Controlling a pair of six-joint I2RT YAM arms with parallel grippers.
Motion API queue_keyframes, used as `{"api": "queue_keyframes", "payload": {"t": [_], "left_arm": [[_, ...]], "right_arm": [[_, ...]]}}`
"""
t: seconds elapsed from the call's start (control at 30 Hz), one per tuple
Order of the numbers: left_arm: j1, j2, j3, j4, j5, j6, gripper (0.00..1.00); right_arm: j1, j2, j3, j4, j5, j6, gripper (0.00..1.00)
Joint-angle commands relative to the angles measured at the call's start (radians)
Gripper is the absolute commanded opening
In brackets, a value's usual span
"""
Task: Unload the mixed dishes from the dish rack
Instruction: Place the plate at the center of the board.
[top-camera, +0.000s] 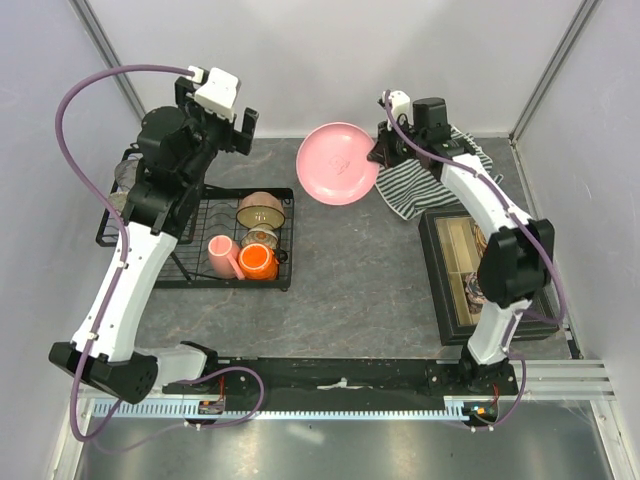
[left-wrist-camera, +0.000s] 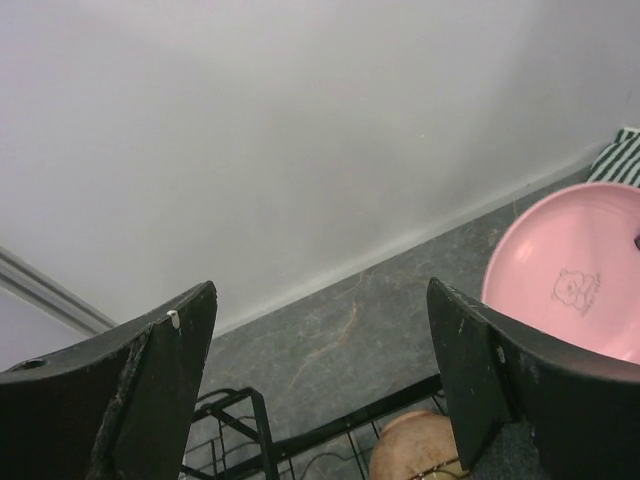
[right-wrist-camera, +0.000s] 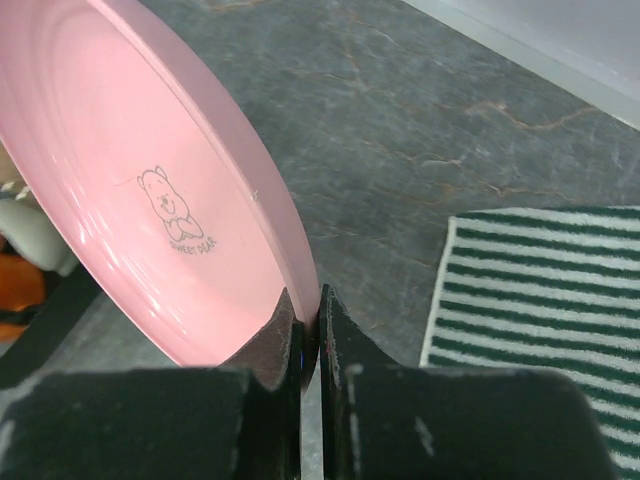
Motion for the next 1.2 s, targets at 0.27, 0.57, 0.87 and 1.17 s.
{"api": "queue_keyframes", "payload": {"t": [0.27, 0.57, 0.87, 1.17], "left_arm": [[0.006, -0.095, -0.187, 0.025, 0.021, 0.015, 0.92], [0.010, -0.171, -0.356, 0.025, 0.022, 0.047, 0.92], [0.015, -0.218, -0.460, 0.021, 0.038, 0.062, 0.92], [0.015, -0.244, -0.494, 0.008, 0.061, 0.065, 0.91]], "right_arm": [[-0.050, 0.320, 0.198, -0.040, 0.050, 0.043, 0.00], [-0.057, 0.397, 0.226, -0.054, -0.007, 0.045, 0.00], [-0.060, 0.449, 0.269, -0.103, -0.049, 0.036, 0.00], [-0.064, 0.487, 0.289, -0.144, -0.044, -0.006, 0.00]]}}
